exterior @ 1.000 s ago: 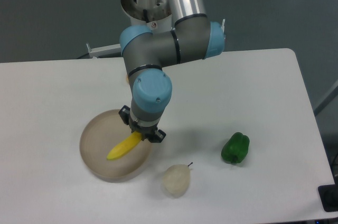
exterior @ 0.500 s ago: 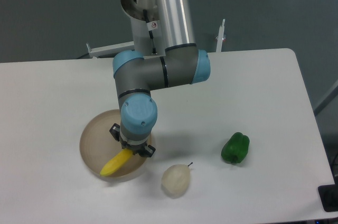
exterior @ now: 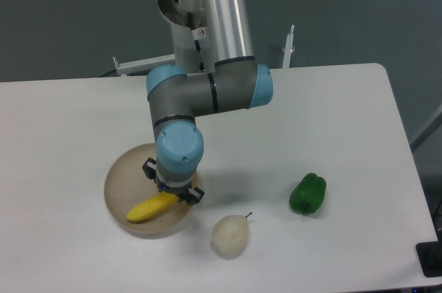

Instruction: Place bananas on a plate

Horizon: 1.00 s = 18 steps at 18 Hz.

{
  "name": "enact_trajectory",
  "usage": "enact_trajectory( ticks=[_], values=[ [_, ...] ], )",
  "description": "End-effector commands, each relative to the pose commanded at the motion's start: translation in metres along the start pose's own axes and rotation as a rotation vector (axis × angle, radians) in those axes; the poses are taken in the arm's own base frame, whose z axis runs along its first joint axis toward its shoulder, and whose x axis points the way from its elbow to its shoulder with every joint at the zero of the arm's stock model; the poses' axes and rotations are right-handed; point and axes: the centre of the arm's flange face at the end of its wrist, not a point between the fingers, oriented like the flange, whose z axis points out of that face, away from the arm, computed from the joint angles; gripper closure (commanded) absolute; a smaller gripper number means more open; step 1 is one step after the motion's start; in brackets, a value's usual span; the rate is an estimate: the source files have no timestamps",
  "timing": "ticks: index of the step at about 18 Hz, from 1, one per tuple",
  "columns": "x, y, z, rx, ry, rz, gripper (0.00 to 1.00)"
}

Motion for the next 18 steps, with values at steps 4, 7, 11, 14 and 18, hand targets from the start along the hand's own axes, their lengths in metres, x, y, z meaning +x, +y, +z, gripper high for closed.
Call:
enact_trajectory(
  ticks=[4, 7, 11, 14, 18],
  values=[
    [-0.019, -0.011, -0.054, 0.055, -0.101, 0.001, 0.0],
    [-0.052, 0.003, -0.08, 0.02, -0.189, 0.041, 0.0],
    [-0.09, 0.03, -0.104, 0.016, -0.222, 0.15, 0.0],
    [-0.14, 0.073, -0.112, 0.01, -0.223, 0.108, 0.0],
    [-0.217, 0.147, -0.094, -0.032, -0.192, 0.174, 0.0]
  ],
)
